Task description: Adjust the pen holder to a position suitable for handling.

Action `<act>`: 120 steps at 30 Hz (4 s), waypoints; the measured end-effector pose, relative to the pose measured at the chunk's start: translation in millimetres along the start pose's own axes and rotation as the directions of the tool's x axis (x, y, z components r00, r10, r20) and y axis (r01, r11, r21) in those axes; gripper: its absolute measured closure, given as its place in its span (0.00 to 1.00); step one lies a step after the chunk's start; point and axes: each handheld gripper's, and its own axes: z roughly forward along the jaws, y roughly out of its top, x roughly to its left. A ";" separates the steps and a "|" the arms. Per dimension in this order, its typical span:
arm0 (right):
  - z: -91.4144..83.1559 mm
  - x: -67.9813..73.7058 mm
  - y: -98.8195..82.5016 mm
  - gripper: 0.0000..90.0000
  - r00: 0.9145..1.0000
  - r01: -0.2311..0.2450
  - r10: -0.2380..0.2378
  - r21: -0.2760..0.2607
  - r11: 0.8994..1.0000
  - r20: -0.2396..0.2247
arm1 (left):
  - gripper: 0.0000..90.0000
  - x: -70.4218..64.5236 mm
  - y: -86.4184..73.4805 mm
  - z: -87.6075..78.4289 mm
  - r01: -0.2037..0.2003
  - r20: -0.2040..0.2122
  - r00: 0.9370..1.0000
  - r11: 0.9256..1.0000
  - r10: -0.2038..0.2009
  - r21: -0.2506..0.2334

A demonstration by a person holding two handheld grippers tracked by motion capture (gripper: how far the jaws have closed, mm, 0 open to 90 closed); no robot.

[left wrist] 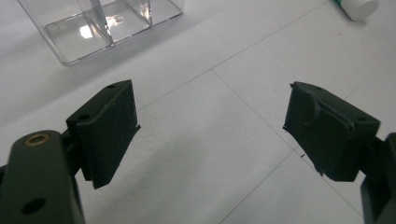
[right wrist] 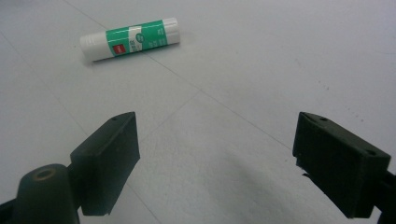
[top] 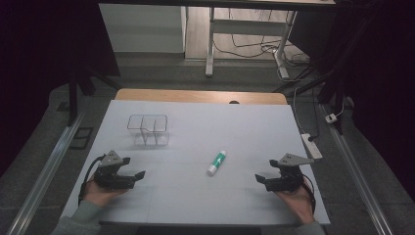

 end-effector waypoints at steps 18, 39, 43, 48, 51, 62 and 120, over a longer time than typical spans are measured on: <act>2.2 -1.0 -0.4 0.16 1.000 -0.009 0.009 0.005 1.000 -0.001 | 0.21 5.5 7.0 0.4 0.004 -0.003 1.000 1.000 -0.004 0.015; 3.4 -2.0 -1.6 0.16 1.000 -0.011 0.011 0.014 1.000 -0.002 | 0.33 43.5 45.1 -12.1 0.042 -0.085 0.996 0.999 -0.039 0.028; 3.5 -1.7 -1.7 0.16 1.000 -0.010 0.010 0.017 1.000 0.004 | 0.39 51.4 49.5 -12.8 0.045 -0.098 0.994 0.999 -0.043 0.024; 4.1 -2.0 -1.9 0.16 1.000 -0.012 0.012 0.020 1.000 -0.001 | 0.49 60.2 51.9 -11.8 0.047 -0.112 0.993 0.998 -0.043 0.036; 4.4 -2.0 -2.0 0.16 1.000 -0.012 0.012 0.022 1.000 -0.002 | 0.55 66.1 51.6 -9.9 0.052 -0.125 0.991 0.998 -0.046 0.044; 5.4 -2.1 -2.4 0.16 1.000 -0.013 0.013 0.028 1.000 0.000 | 0.98 90.7 56.9 2.8 0.075 -0.183 0.981 0.993 -0.056 0.096; 8.4 -2.9 -3.3 0.17 1.000 -0.013 0.013 0.049 0.999 -0.007 | 0.98 91.1 81.6 61.3 0.044 -0.116 0.993 0.980 -0.021 0.195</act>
